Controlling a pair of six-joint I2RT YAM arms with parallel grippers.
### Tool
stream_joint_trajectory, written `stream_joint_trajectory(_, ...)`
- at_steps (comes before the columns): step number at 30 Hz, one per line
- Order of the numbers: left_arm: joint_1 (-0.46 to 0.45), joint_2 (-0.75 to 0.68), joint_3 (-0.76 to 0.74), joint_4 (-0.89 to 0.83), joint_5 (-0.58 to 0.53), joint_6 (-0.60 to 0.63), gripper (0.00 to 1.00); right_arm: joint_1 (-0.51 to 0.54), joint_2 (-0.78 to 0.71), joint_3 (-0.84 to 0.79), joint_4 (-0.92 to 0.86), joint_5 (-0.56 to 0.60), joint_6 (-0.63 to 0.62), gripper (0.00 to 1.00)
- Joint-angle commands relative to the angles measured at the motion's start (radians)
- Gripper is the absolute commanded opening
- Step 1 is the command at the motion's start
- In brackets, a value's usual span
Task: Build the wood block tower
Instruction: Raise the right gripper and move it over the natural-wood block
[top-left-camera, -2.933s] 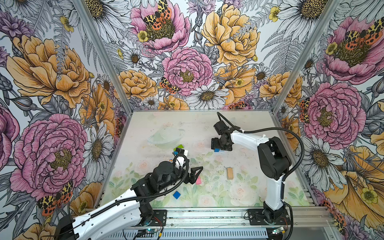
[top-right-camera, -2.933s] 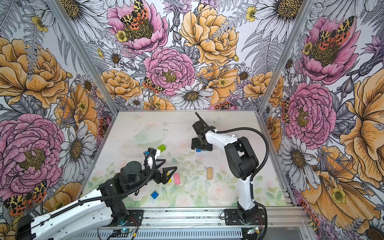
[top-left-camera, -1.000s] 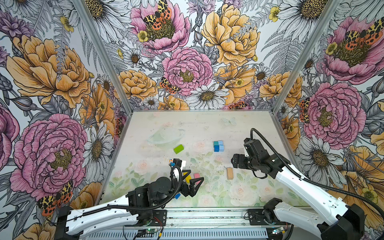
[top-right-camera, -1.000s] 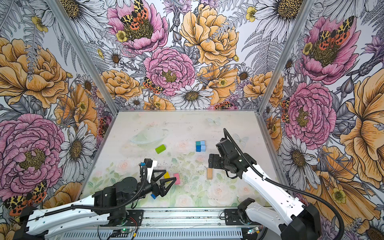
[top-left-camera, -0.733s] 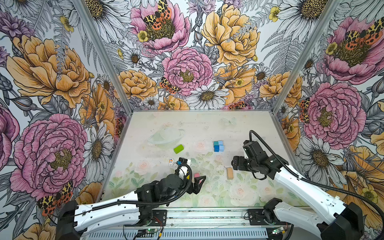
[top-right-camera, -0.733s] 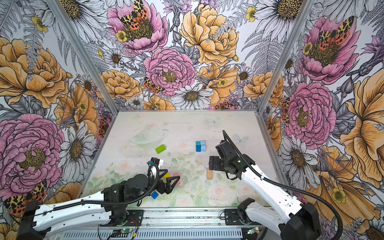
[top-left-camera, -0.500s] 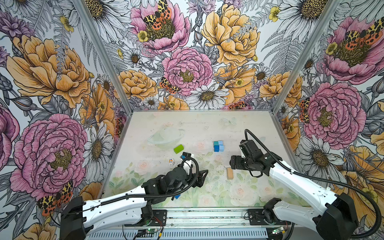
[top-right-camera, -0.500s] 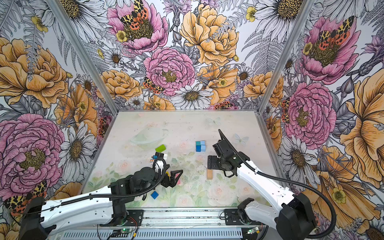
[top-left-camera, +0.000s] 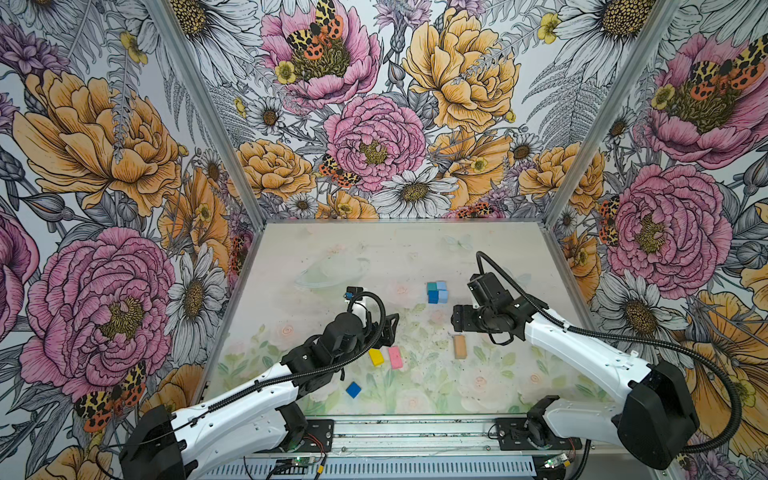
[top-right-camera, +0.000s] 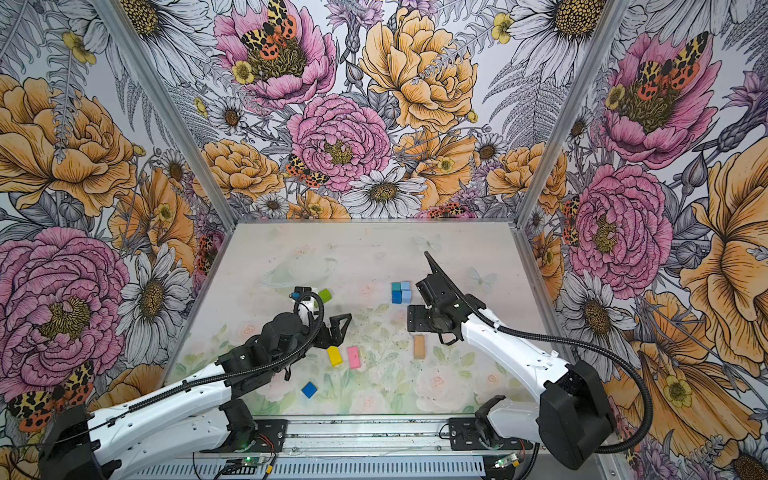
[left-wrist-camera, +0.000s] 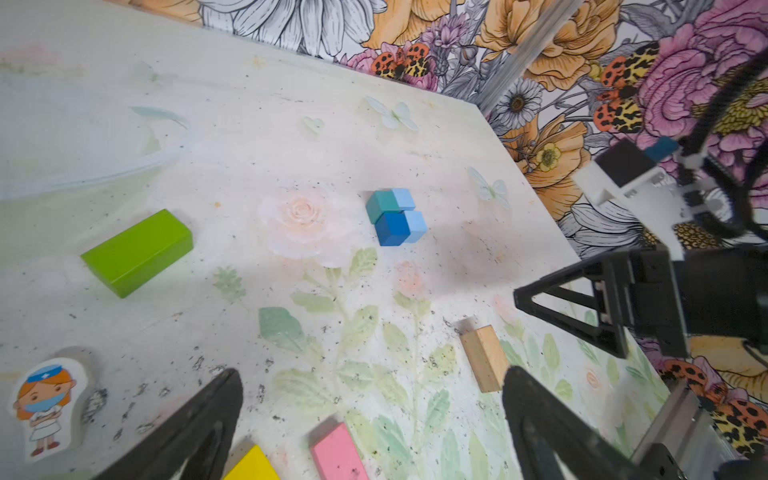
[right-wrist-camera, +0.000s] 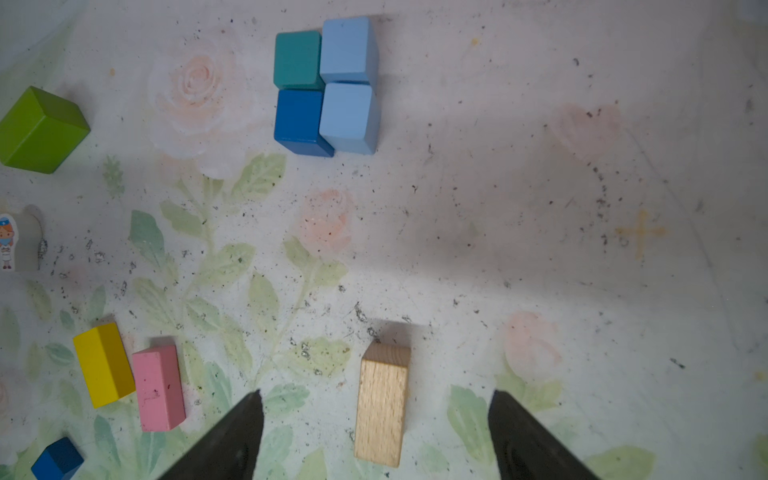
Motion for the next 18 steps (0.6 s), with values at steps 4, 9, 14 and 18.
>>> stream_joint_trajectory(4,0.048,-0.082,-0.047,-0.017,0.055,-0.028,0.99,0.035,-0.003,-0.037,0.006,0.036,0.07,0.77)
stream_joint_trajectory(9,0.072,-0.177,-0.087,-0.052,0.056,-0.055,0.99,0.074,0.04,-0.038,0.006,0.064,0.102,0.74)
stream_joint_trajectory(14,0.075,-0.267,-0.117,-0.097,0.056,-0.077,0.99,0.093,0.086,-0.061,0.012,0.095,0.125,0.64)
stream_joint_trajectory(18,0.077,-0.323,-0.131,-0.116,0.068,-0.079,0.99,0.109,0.104,-0.082,0.024,0.094,0.14,0.59)
